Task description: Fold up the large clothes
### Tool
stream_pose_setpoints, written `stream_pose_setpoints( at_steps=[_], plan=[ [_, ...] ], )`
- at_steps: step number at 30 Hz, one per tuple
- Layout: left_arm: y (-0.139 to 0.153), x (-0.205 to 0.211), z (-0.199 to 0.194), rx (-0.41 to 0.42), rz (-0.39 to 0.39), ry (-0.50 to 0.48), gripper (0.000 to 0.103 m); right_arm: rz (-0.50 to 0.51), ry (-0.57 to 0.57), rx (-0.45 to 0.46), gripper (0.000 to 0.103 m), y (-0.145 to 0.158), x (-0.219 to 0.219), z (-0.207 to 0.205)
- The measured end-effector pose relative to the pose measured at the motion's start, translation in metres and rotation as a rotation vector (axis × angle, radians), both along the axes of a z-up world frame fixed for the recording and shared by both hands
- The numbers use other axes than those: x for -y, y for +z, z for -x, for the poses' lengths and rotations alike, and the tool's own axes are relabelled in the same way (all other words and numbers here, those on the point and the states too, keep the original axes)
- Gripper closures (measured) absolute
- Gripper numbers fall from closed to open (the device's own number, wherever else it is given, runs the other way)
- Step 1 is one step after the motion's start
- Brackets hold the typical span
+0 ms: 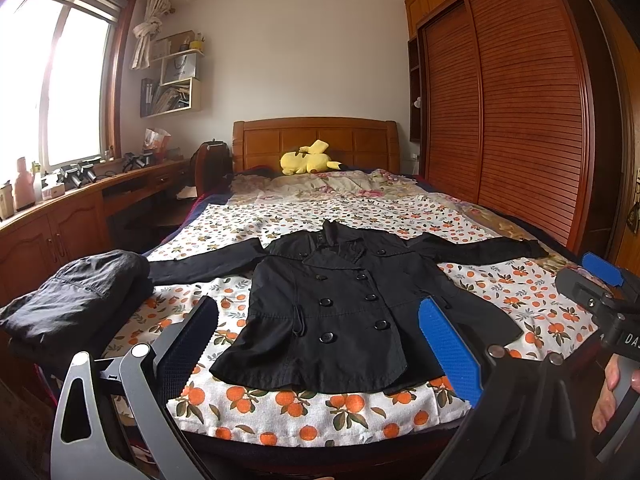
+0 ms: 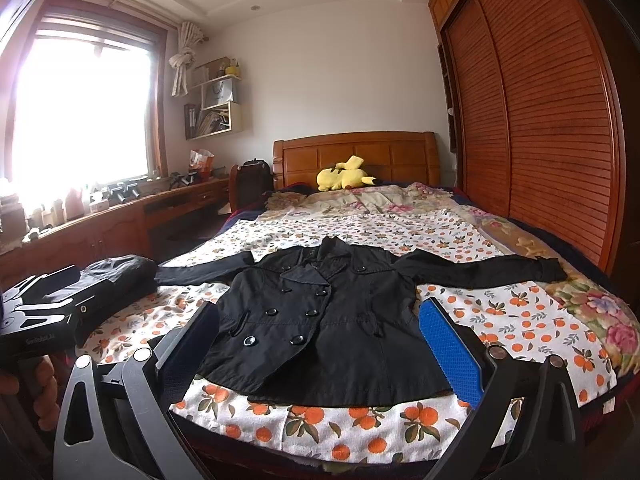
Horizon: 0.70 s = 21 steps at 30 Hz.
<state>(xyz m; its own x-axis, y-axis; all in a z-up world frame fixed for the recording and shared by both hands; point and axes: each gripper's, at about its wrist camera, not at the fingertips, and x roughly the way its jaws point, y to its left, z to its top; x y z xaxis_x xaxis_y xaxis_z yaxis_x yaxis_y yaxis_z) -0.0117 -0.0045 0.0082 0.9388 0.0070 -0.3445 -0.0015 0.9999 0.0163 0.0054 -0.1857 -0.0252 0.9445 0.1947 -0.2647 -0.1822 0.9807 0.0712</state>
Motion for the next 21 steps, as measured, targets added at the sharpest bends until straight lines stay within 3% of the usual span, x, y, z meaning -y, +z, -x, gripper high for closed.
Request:
stream_pose_setpoints(
  at_steps=[21],
  plan=[
    [-0.0032, -0.0017, -0.0028, -0.013, 0.009, -0.001, 0.002, 0.008, 0.005, -0.005, 0.006, -0.0016, -0.0053, -0.0049]
  ],
)
